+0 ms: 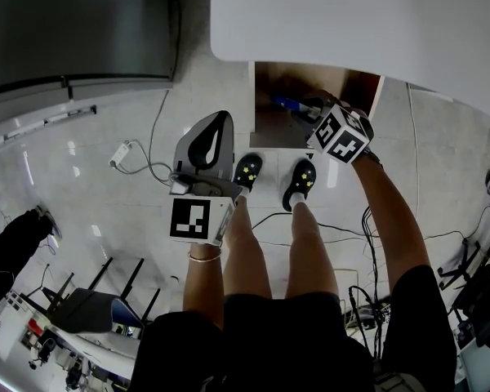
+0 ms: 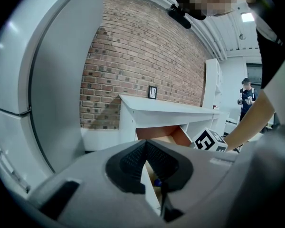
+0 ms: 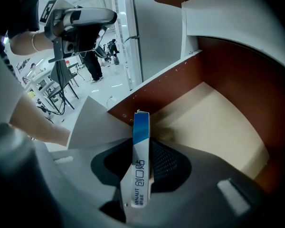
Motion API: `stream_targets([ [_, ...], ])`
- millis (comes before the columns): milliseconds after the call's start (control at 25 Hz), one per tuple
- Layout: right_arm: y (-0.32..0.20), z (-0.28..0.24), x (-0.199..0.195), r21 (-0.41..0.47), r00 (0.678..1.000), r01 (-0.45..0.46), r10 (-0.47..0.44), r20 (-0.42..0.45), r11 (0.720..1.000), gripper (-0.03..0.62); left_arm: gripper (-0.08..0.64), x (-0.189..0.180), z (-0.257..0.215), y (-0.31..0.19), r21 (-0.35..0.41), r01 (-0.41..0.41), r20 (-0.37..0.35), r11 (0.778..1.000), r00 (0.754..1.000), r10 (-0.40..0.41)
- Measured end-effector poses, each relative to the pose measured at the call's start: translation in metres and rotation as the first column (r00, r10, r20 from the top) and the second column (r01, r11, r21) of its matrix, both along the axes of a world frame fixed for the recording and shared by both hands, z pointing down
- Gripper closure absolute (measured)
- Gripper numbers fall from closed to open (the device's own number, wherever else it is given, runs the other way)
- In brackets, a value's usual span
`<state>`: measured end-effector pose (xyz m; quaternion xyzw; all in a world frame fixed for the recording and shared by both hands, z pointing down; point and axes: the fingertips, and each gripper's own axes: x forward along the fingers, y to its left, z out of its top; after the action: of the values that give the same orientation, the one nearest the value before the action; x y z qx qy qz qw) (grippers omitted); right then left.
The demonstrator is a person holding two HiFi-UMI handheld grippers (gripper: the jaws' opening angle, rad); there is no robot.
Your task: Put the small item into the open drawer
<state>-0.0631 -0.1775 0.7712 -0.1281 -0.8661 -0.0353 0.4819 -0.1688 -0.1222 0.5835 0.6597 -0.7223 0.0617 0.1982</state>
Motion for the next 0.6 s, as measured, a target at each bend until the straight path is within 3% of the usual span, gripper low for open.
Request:
stream_targets([
  [600,-0.0097,0.0013,-0.0021,0.058,1.000,-0.027,0.026,0.013,0.998,0.478,0.563,-0.0017,0.0075,0.0066,-0.016,0.008,0.001,1.000,1.000,-0.008],
])
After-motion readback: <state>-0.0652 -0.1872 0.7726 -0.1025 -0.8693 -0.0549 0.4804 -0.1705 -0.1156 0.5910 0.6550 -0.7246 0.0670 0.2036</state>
